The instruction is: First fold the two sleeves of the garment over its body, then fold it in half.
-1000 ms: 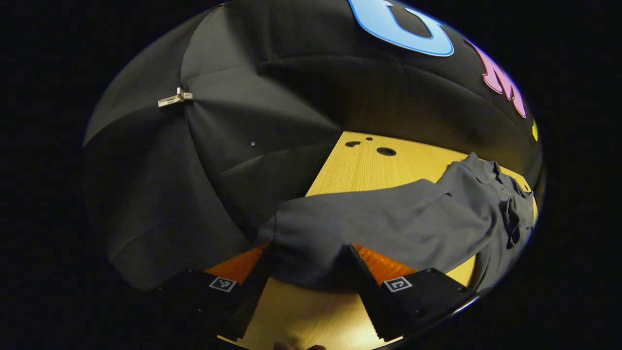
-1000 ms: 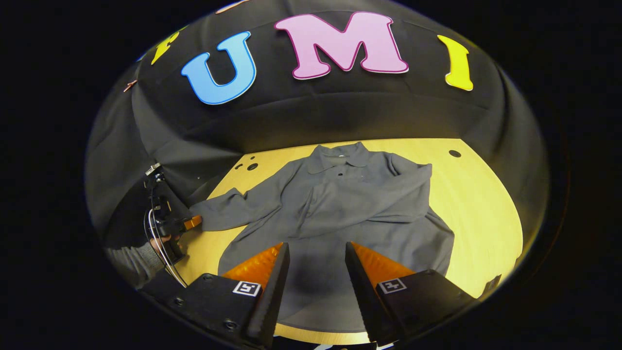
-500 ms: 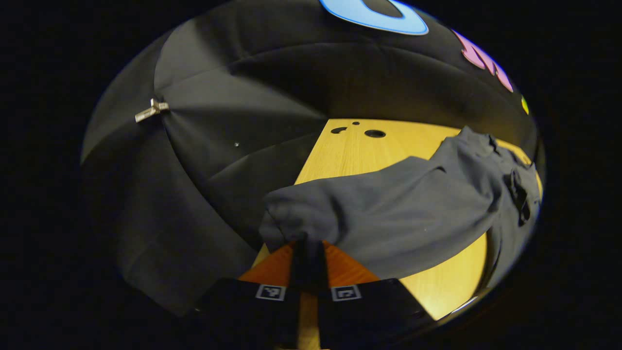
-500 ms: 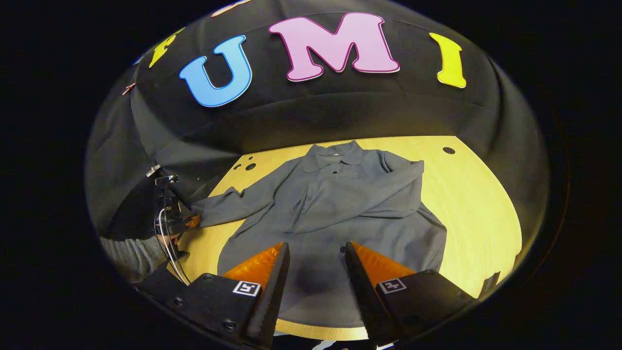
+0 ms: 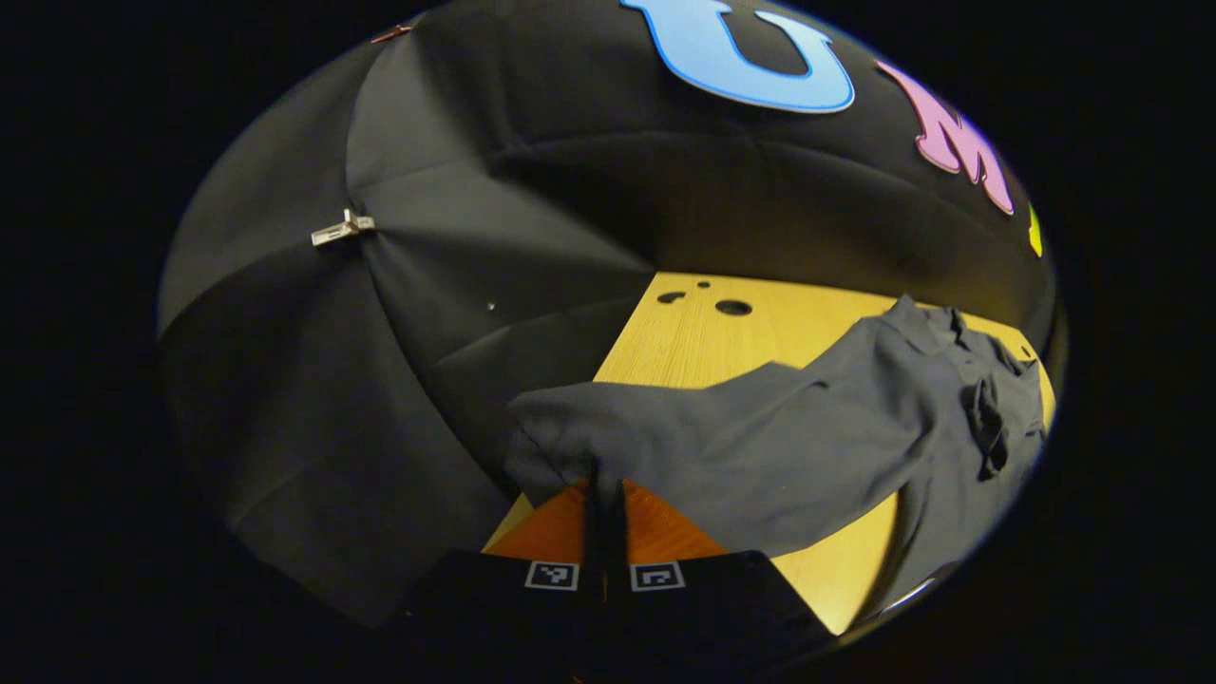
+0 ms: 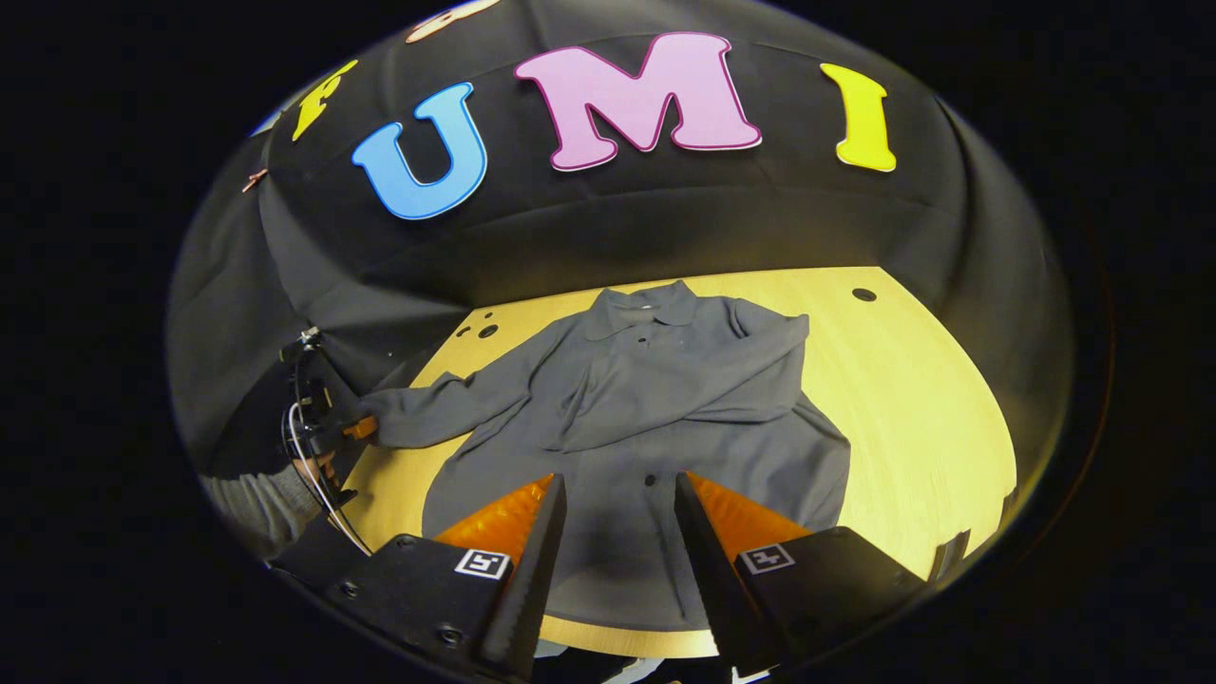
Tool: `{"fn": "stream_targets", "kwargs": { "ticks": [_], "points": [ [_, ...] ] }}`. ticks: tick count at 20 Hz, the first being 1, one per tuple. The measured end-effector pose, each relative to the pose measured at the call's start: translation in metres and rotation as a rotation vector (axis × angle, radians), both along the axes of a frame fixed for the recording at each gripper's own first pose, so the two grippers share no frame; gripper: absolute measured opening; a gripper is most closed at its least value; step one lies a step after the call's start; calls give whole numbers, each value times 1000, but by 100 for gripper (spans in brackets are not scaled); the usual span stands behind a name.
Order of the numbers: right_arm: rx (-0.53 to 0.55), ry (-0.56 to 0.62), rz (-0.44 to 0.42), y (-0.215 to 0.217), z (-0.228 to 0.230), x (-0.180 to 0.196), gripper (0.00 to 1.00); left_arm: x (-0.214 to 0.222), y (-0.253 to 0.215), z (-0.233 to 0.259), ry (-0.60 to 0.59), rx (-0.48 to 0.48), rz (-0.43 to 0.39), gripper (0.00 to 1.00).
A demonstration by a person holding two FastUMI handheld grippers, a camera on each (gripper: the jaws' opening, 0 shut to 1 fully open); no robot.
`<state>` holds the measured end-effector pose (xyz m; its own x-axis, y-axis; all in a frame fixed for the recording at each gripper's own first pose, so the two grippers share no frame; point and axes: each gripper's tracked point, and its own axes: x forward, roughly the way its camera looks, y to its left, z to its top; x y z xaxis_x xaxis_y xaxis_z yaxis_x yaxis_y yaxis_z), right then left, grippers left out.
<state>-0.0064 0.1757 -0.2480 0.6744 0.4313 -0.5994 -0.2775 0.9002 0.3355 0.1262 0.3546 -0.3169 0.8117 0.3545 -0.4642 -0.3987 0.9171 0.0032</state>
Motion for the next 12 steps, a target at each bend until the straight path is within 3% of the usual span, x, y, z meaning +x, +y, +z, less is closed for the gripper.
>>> {"fn": "stream_targets", "kwargs": {
  "ticks": [6,12],
  "points": [
    [-3,-21,21,-26,-1,7,72,-11,-48,78,-126,26,-16,6],
    [39,-19,7,-57,-4,24,72,7,-141,150,-223,64,-132,5]
  ]
}}
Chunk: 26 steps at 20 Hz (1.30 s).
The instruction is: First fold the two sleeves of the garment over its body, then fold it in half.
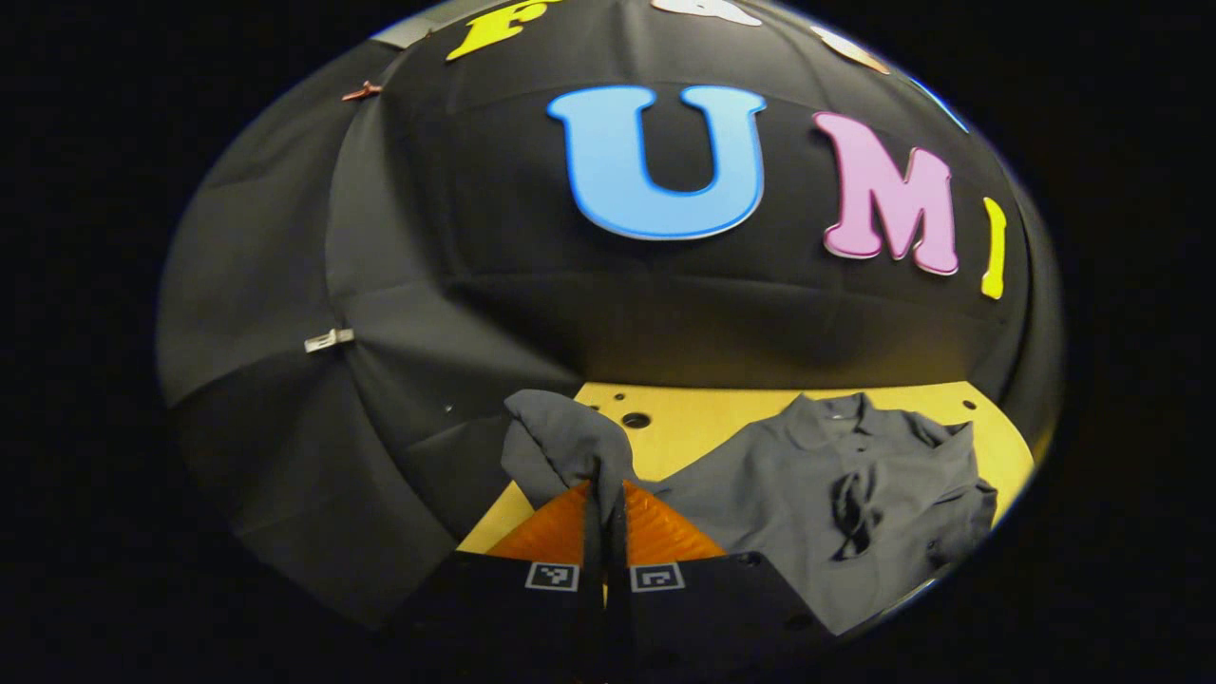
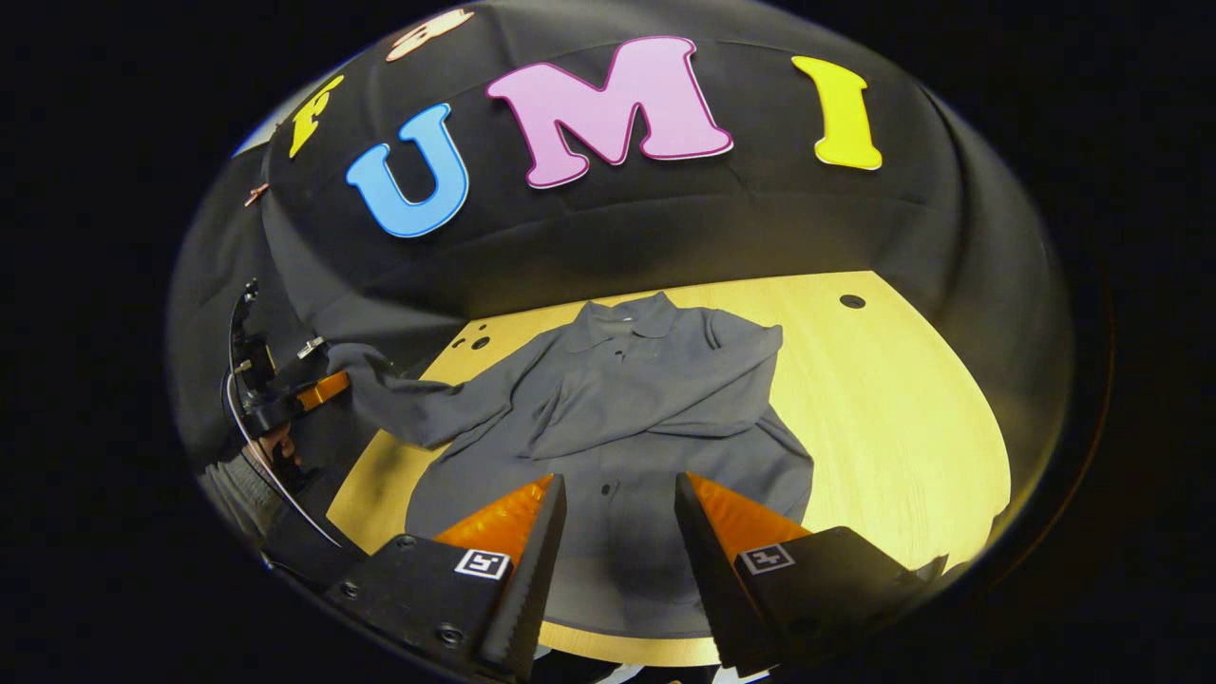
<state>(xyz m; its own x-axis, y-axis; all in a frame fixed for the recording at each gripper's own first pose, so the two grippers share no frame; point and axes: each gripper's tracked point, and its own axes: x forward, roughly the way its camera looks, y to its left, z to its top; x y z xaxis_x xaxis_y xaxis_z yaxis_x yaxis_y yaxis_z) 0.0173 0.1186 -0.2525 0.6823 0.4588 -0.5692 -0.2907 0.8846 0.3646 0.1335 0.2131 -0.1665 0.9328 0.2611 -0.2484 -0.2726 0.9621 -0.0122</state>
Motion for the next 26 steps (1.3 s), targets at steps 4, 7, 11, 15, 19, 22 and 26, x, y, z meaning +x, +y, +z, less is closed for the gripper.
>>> {"fn": "stream_targets", "kwargs": {
  "ticks": [4,7,11,15,19,22,26],
  "points": [
    [-1,1,-4,-23,-8,14,72,21,-73,16,-4,-14,-85,5],
    [0,2,-15,-43,-14,21,72,36,-127,24,-20,-26,-142,5],
    [-6,20,-24,-66,-27,26,72,55,-203,20,-16,-33,-232,5],
    [-5,34,-30,-90,-38,30,72,73,-271,7,20,-32,-303,5],
    [-1,46,-36,-106,-49,40,72,89,-320,-19,78,-15,-344,6],
    [2,58,-40,-115,-57,43,72,97,-349,-44,120,-2,-377,6],
    [0,75,-43,-125,-67,47,72,106,-378,-78,185,15,-408,6]
  ]
}}
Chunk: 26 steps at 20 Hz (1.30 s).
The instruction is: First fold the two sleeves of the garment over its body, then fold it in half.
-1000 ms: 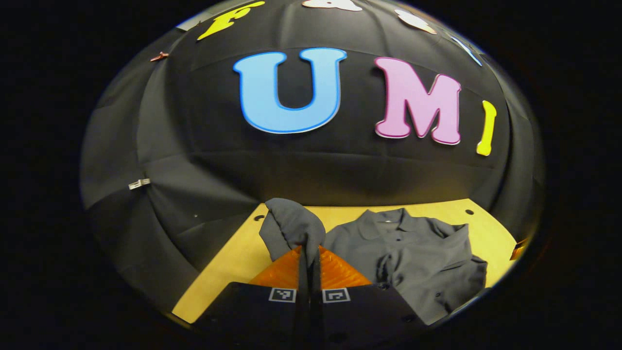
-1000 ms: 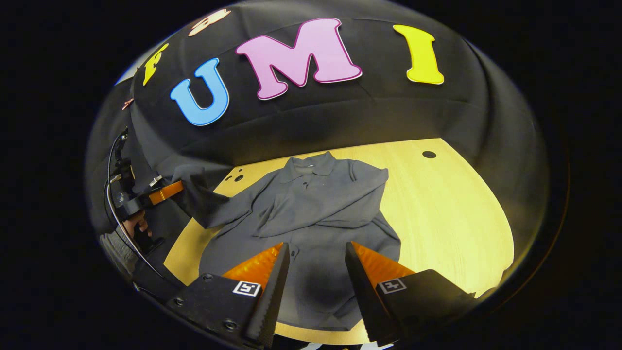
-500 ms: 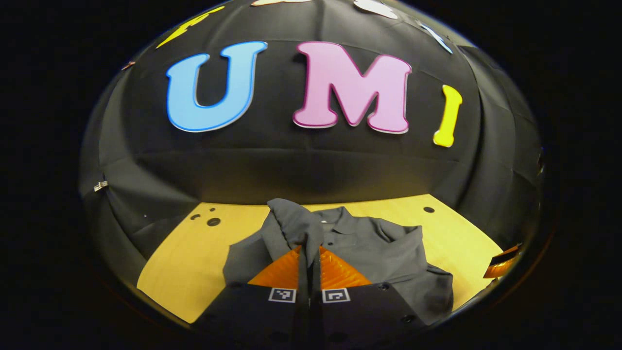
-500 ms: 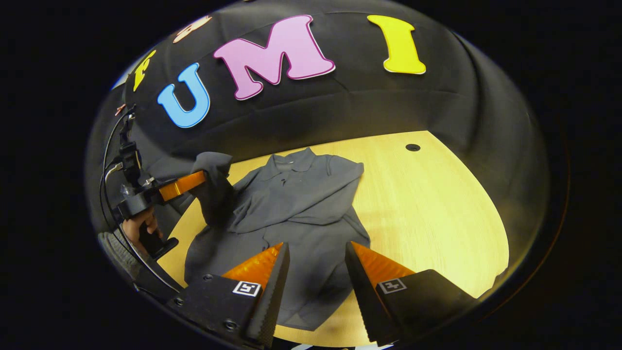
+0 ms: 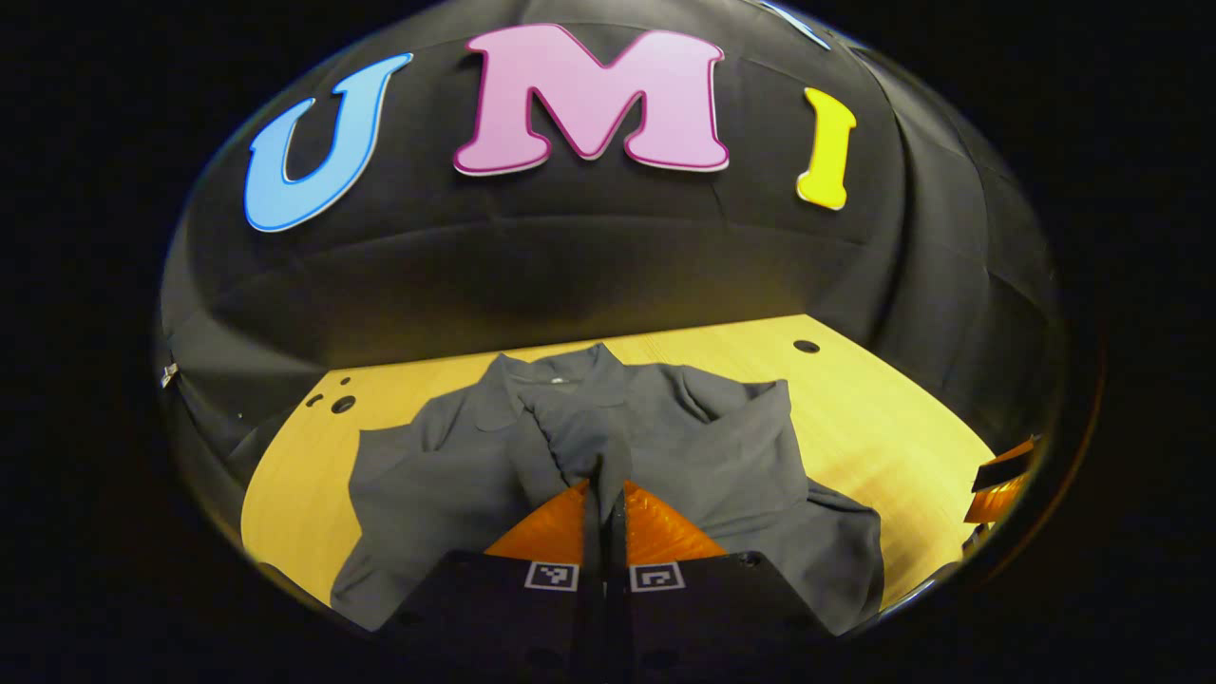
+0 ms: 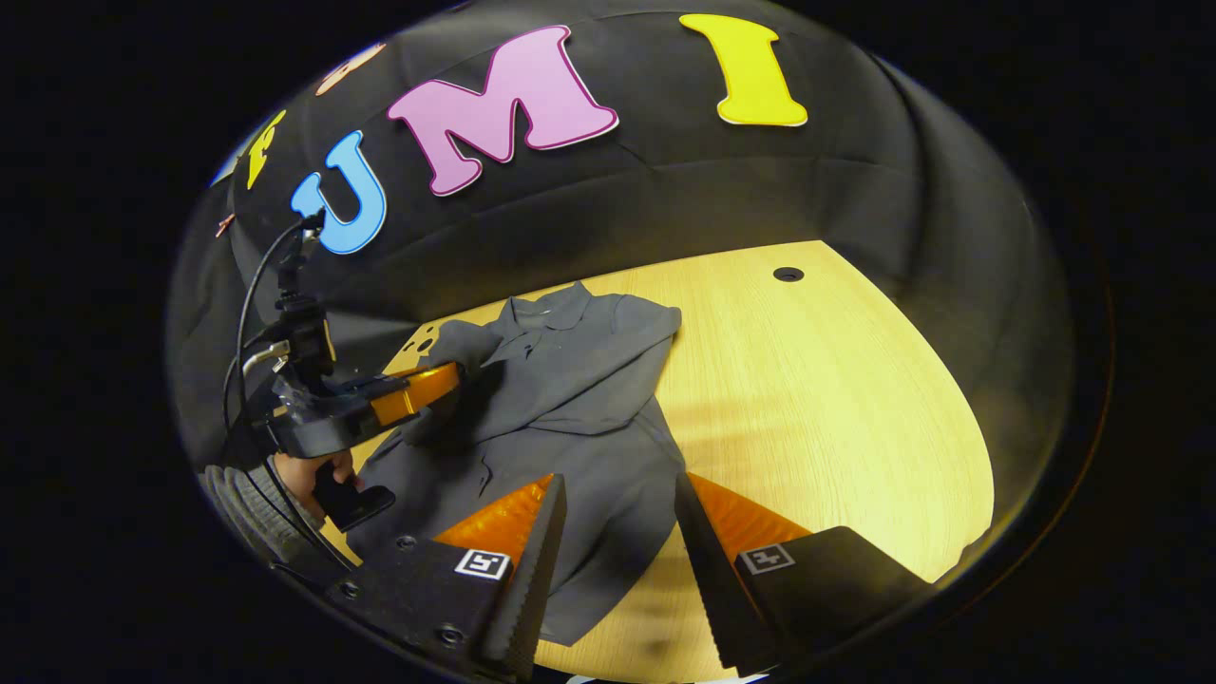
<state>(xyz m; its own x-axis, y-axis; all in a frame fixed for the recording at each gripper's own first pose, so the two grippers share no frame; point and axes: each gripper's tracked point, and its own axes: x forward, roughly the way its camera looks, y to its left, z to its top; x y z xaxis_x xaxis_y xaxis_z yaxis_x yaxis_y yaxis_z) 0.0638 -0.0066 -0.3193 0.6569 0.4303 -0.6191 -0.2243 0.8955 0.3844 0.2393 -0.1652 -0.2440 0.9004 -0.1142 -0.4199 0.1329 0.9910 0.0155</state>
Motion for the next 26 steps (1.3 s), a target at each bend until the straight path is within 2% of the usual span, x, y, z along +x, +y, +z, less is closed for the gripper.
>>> {"fn": "stream_targets", "kwargs": {
  "ticks": [6,9,11,12,14,17,19,20,23,26],
  "points": [
    [-5,21,0,-9,-12,2,72,8,-27,-50,85,31,-24,5],
    [-4,30,1,-11,-18,2,72,6,-40,-73,149,9,-61,8],
    [-1,35,0,-12,-20,3,72,3,-51,-81,182,-32,-91,15],
    [-2,37,-1,-12,-21,3,72,2,-56,-82,191,-50,-108,22],
    [2,39,-4,-12,-20,3,73,-6,-72,-82,210,-94,-166,28],
    [1,37,-11,-12,-17,1,72,-21,-88,-76,222,-159,-241,58],
    [-10,37,-11,-11,-15,-4,72,-28,-84,-63,185,-164,-242,89],
    [-23,37,-8,-12,-15,-6,72,-34,-78,-54,161,-155,-233,97],
    [-49,38,-5,-11,-13,-18,72,-58,-56,-29,97,-147,-218,96],
    [-63,47,1,-4,-13,-35,72,-91,-13,-10,70,-129,-181,96]
  ]
}}
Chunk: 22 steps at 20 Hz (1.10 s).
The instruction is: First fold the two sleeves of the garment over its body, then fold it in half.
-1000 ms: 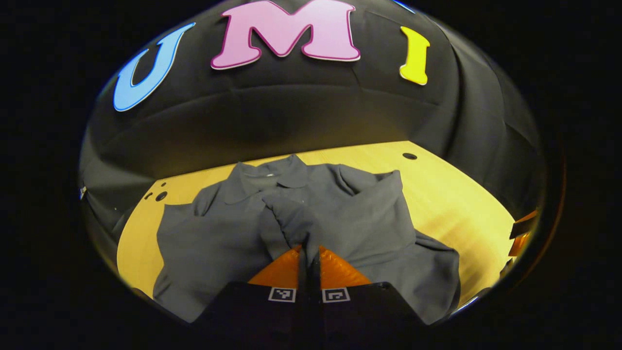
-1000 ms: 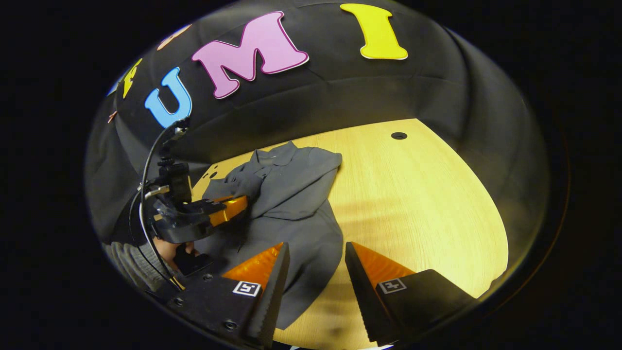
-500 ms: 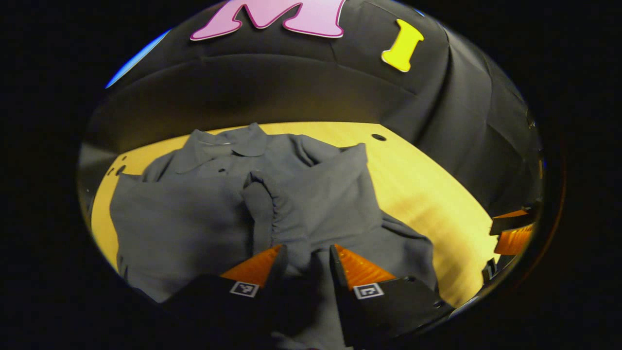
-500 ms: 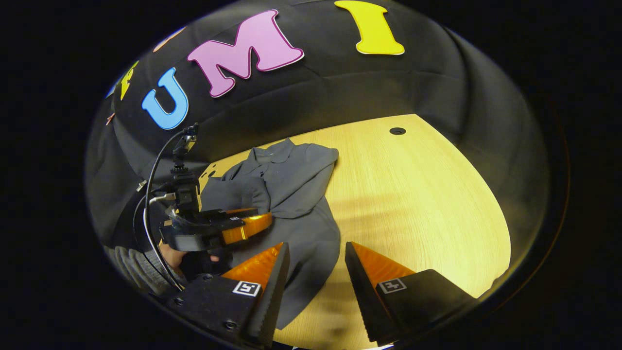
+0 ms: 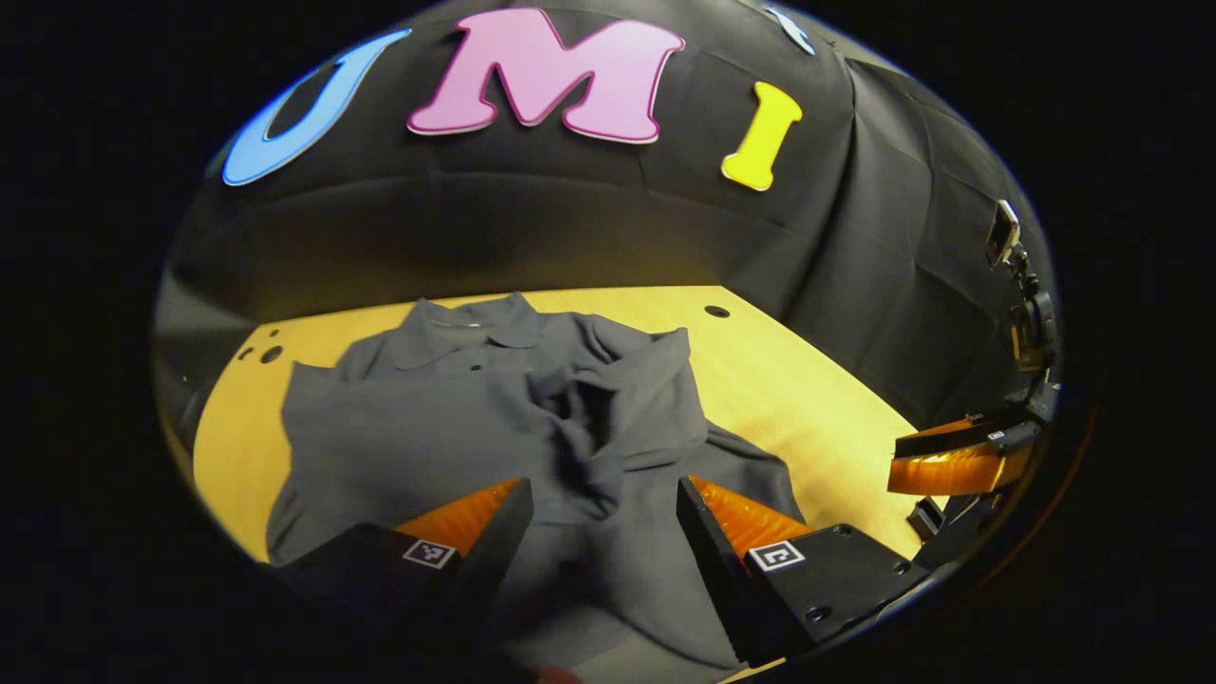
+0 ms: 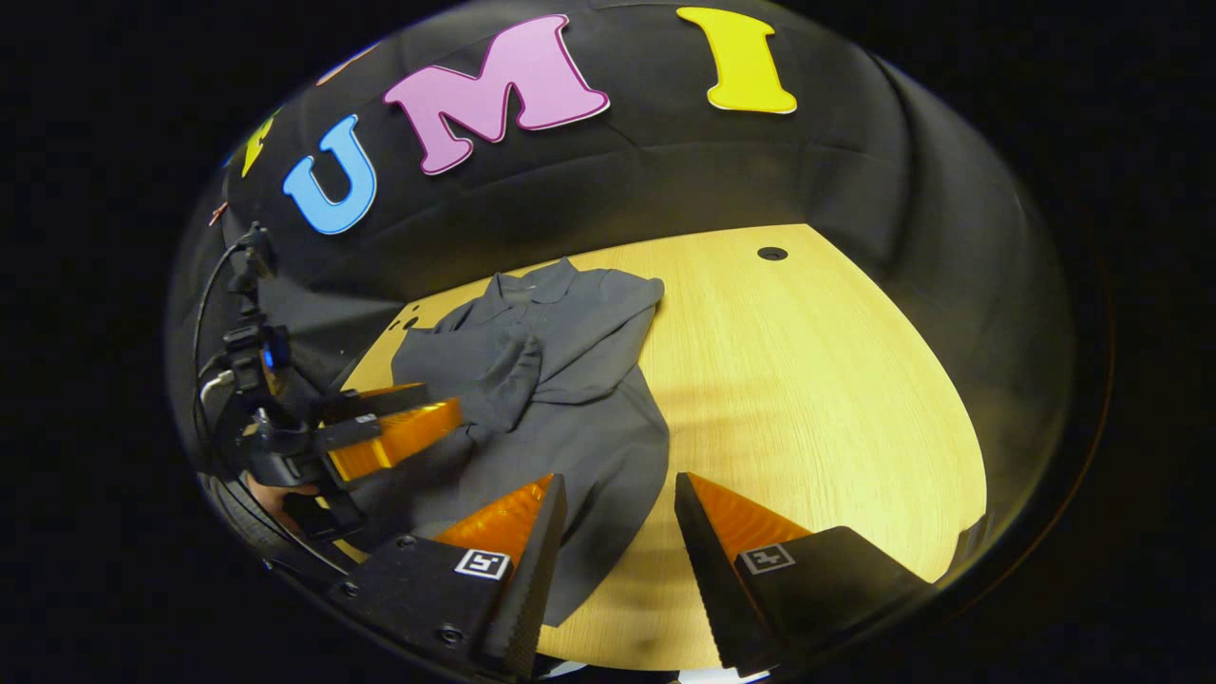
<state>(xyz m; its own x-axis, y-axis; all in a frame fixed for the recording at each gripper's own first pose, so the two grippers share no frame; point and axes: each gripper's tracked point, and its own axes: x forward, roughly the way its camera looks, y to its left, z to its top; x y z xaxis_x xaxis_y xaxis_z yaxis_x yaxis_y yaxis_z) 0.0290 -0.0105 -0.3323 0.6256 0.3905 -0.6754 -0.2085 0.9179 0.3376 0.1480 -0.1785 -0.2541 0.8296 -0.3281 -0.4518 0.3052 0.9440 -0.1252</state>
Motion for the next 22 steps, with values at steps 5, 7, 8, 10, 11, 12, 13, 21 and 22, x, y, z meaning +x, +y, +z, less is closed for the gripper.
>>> {"fn": "stream_targets", "kwargs": {
  "ticks": [5,7,8,10,11,12,13,21,22],
  "points": [
    [-50,39,21,15,-13,-41,78,-67,79,-3,37,-7,68,96],
    [-62,59,26,22,-18,-57,86,-93,110,-13,63,20,85,96],
    [-62,71,30,27,-20,-62,86,-103,124,-19,75,32,98,96],
    [-75,82,36,35,-24,-74,96,-124,150,-31,110,38,129,96],
    [-84,85,40,38,-27,-78,97,-133,163,-37,125,46,147,96],
    [-90,90,40,41,-30,-80,98,-140,174,-44,139,62,167,96],
    [-92,94,41,45,-32,-82,98,-147,186,-52,154,78,188,96],
    [-170,169,52,55,-66,-93,98,-174,238,-103,266,130,309,96],
    [-179,174,61,58,-69,-95,98,-174,240,-108,280,129,315,96]
  ]
}}
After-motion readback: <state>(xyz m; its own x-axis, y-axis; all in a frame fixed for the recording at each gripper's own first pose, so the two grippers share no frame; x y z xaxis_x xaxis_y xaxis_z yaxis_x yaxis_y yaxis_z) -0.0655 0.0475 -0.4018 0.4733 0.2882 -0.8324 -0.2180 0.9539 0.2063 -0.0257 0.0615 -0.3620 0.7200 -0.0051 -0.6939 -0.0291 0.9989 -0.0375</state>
